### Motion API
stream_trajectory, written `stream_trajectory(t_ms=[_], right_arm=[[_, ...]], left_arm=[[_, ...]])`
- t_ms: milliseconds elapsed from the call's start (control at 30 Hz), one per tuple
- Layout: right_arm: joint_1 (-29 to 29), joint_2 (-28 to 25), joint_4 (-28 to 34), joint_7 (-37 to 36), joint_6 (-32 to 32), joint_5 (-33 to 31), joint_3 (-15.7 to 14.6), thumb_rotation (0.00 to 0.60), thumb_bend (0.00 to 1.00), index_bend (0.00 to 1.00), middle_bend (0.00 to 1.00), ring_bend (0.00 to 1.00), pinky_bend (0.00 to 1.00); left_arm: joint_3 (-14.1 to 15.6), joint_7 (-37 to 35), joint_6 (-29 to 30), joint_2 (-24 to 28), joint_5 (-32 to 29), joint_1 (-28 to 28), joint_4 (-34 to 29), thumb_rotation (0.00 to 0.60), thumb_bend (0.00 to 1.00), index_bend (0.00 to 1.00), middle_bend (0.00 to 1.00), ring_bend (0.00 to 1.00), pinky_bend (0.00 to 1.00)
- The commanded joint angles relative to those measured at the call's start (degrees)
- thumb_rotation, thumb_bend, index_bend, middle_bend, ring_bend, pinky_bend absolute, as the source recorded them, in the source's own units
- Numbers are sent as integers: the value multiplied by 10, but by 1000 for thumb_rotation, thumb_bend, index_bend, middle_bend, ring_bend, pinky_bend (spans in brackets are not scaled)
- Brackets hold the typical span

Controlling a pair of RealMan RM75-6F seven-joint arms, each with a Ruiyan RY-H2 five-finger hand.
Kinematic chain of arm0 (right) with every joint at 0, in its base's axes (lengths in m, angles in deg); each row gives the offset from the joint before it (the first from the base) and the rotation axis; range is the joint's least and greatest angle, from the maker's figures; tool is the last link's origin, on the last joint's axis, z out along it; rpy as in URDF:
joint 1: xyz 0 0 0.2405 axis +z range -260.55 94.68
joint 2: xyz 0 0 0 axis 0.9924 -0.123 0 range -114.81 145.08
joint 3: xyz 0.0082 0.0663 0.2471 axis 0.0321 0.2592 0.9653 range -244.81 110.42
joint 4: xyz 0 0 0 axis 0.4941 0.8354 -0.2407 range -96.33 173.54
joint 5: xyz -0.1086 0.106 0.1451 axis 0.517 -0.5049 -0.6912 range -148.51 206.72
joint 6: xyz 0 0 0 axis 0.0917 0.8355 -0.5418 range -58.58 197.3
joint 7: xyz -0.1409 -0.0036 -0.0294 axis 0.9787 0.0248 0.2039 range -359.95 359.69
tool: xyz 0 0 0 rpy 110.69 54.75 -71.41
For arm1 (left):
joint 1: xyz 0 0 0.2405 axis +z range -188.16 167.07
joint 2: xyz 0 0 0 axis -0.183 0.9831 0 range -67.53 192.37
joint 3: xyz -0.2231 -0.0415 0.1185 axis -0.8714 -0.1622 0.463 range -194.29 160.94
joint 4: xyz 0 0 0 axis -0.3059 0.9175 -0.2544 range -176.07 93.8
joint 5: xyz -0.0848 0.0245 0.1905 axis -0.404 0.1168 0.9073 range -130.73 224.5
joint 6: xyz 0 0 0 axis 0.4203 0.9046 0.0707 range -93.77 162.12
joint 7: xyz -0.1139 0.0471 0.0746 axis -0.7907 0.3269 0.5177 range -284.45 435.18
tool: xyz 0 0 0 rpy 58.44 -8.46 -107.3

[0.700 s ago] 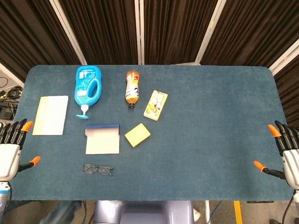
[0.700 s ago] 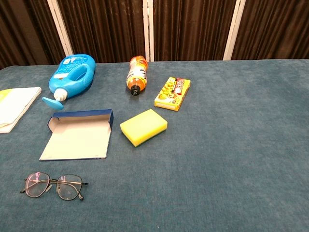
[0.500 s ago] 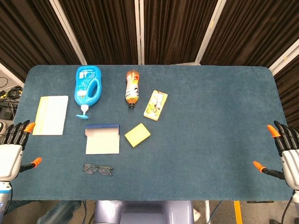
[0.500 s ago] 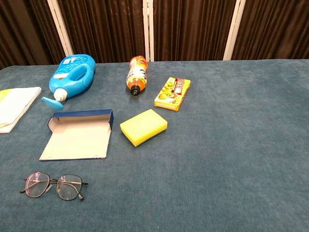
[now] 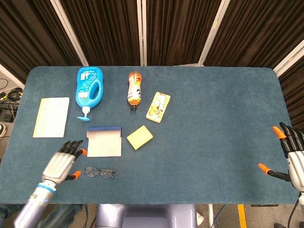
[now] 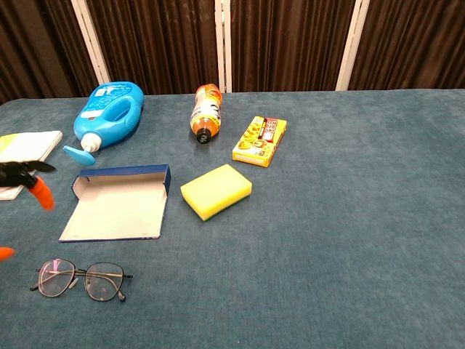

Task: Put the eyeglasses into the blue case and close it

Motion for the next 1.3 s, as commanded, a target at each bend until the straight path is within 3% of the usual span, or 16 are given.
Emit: stream_trajectory(t_ms=[33, 400, 900, 1300], right_arm=[[1, -1, -2, -4, 2, -2, 1, 600, 0, 0, 0, 0, 0], [2, -3, -2, -10, 3, -2, 0, 600, 0, 0, 0, 0, 0], [1, -3, -1, -10, 1, 0, 0, 600, 0, 0, 0, 0, 0], [1, -4, -2, -14, 2, -1, 0, 600, 0, 0, 0, 0, 0]], left_arm=[[-5, 38, -28, -44, -43, -20, 23, 600, 391, 351, 0, 0, 0], [-8, 62, -44, -95, -84, -42, 45, 600, 395, 391, 0, 0, 0], [0, 74, -41, -118, -106, -52, 61, 600, 465, 460, 0, 0, 0], [5, 73, -36, -120, -111, -56, 63, 600, 523, 594, 0, 0, 0]])
